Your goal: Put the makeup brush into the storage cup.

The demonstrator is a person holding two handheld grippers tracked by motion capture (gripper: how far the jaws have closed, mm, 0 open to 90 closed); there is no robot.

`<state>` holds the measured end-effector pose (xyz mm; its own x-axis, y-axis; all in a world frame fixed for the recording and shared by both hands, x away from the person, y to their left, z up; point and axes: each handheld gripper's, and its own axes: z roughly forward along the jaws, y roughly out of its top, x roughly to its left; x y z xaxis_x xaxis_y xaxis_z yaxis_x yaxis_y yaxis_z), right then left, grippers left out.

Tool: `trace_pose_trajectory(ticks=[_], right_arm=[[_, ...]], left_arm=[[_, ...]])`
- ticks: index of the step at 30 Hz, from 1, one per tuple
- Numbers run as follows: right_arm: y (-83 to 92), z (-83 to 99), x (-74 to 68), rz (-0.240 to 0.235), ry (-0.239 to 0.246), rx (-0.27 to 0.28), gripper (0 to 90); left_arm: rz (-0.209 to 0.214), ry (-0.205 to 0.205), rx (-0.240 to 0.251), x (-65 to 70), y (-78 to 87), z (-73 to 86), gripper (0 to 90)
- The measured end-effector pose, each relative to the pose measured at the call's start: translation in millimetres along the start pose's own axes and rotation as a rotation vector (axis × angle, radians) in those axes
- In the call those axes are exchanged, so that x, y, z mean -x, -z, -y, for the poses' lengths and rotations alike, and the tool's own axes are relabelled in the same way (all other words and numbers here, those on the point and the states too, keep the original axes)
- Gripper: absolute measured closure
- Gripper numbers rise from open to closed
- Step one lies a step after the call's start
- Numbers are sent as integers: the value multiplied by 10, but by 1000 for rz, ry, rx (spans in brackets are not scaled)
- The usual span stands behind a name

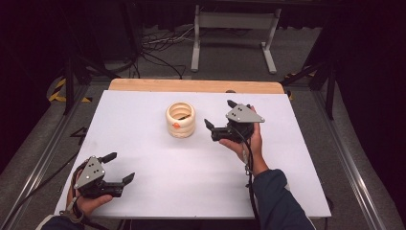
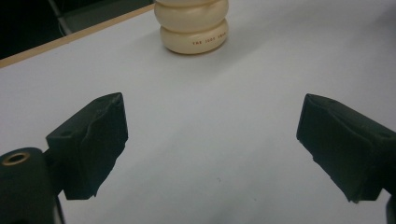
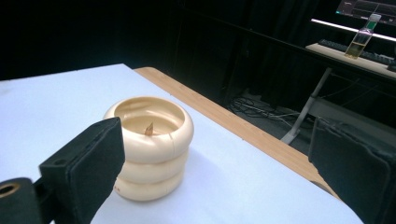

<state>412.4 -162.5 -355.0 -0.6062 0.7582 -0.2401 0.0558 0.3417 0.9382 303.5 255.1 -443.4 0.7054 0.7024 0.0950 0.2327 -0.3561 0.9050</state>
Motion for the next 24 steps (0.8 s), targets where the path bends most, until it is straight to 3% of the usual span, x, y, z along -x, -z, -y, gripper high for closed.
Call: trace_pose_trajectory(ticks=[17,24], right_arm=[[238,151,-16,24,51,-7,25],[340,240,28,42,40,-4,31]], left_arm=[[-12,6,-3,-5,6,1,93],[-10,3,-9,-2,2,3,92]])
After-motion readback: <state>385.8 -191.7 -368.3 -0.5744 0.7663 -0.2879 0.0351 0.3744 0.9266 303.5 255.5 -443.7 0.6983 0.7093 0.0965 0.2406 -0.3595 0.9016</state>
